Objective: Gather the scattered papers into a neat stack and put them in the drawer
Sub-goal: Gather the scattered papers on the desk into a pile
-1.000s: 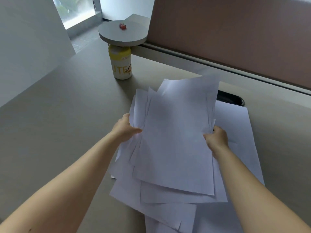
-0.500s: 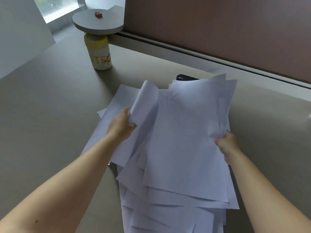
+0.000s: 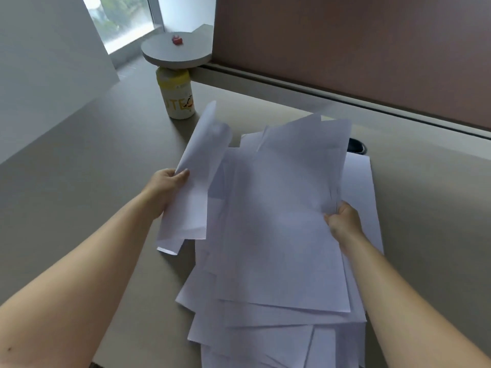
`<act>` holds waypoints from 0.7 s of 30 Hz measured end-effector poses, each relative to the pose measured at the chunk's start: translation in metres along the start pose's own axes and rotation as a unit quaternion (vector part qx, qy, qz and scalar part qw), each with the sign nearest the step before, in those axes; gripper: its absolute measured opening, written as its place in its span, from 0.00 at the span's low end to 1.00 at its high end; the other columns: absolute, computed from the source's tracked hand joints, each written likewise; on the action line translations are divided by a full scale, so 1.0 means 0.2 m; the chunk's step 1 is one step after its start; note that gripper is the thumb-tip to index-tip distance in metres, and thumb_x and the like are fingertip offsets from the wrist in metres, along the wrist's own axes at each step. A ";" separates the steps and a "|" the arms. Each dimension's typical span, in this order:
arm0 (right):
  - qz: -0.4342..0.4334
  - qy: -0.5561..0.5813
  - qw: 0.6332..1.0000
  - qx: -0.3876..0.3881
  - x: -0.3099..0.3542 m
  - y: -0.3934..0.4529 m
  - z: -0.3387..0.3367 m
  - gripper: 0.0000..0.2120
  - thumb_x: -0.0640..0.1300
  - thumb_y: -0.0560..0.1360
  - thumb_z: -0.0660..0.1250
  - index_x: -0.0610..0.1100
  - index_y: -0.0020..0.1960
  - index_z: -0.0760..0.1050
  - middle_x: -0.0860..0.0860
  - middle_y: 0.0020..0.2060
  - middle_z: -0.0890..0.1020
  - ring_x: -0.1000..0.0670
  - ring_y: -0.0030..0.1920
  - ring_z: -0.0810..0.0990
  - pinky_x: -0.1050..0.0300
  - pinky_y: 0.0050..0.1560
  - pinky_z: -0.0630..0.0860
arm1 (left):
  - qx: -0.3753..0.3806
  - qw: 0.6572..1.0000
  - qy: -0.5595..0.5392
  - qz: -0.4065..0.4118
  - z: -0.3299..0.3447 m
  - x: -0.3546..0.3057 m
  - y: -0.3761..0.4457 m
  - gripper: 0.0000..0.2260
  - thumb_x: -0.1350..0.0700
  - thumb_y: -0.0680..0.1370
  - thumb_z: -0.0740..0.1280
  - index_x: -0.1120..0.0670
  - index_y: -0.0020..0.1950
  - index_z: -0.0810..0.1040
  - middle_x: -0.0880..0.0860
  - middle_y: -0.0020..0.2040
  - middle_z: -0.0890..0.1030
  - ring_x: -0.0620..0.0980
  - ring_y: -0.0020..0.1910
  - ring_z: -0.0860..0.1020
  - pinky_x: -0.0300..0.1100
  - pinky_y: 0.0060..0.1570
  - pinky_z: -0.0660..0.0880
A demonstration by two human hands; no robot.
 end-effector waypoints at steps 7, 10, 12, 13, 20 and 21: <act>0.036 0.043 0.997 0.054 0.01 -0.02 0.12 0.08 0.31 0.75 0.58 0.39 0.46 0.75 0.42 0.43 0.77 0.48 0.37 0.73 0.60 0.35 0.68 | 0.129 0.981 0.129 -0.058 0.35 0.02 -0.11 0.12 0.47 0.78 0.59 0.53 0.41 0.73 0.53 0.39 0.74 0.47 0.30 0.74 0.35 0.29 0.72; 0.070 0.071 0.994 0.048 -0.05 0.00 0.10 0.12 0.37 0.77 0.57 0.34 0.40 0.75 0.34 0.45 0.78 0.47 0.37 0.73 0.56 0.42 0.70 | 0.112 0.967 0.227 -0.033 0.40 0.06 -0.06 0.13 0.46 0.78 0.57 0.55 0.47 0.73 0.57 0.46 0.76 0.54 0.44 0.73 0.42 0.41 0.69; 0.081 0.104 0.990 0.044 -0.08 0.00 0.09 0.17 0.41 0.78 0.57 0.27 0.52 0.74 0.31 0.55 0.78 0.43 0.47 0.77 0.48 0.55 0.74 | 0.003 0.935 0.355 -0.005 0.29 0.08 -0.01 0.16 0.46 0.77 0.60 0.55 0.58 0.75 0.62 0.61 0.73 0.59 0.61 0.71 0.47 0.57 0.69; 0.085 0.118 0.988 0.049 -0.08 0.00 0.10 0.17 0.42 0.78 0.58 0.29 0.54 0.74 0.33 0.57 0.78 0.41 0.51 0.78 0.47 0.59 0.74 | -0.042 0.918 0.393 -0.014 0.22 0.10 -0.01 0.22 0.46 0.76 0.61 0.54 0.67 0.69 0.61 0.70 0.67 0.61 0.68 0.65 0.50 0.65 0.64; 0.069 0.104 0.989 0.079 -0.01 0.04 0.22 0.10 0.42 0.75 0.63 0.41 0.37 0.68 0.36 0.48 0.78 0.40 0.48 0.78 0.51 0.50 0.76 | -0.079 0.871 0.480 -0.068 0.07 0.21 0.01 0.29 0.42 0.74 0.61 0.56 0.70 0.64 0.60 0.71 0.65 0.63 0.69 0.62 0.53 0.65 0.63; 0.064 0.101 0.989 0.084 0.00 0.04 0.25 0.11 0.41 0.75 0.64 0.43 0.35 0.66 0.42 0.42 0.77 0.44 0.42 0.76 0.57 0.41 0.75 | -0.059 0.852 0.517 -0.056 0.10 0.20 0.01 0.26 0.41 0.75 0.60 0.55 0.67 0.68 0.59 0.69 0.67 0.63 0.67 0.63 0.53 0.63 0.63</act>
Point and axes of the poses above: each hand's wrist, its own y-axis towards the middle knuckle, its own z-axis out of the palm, x = y × z, the point moved 9 cm from there along y, towards the middle knuckle
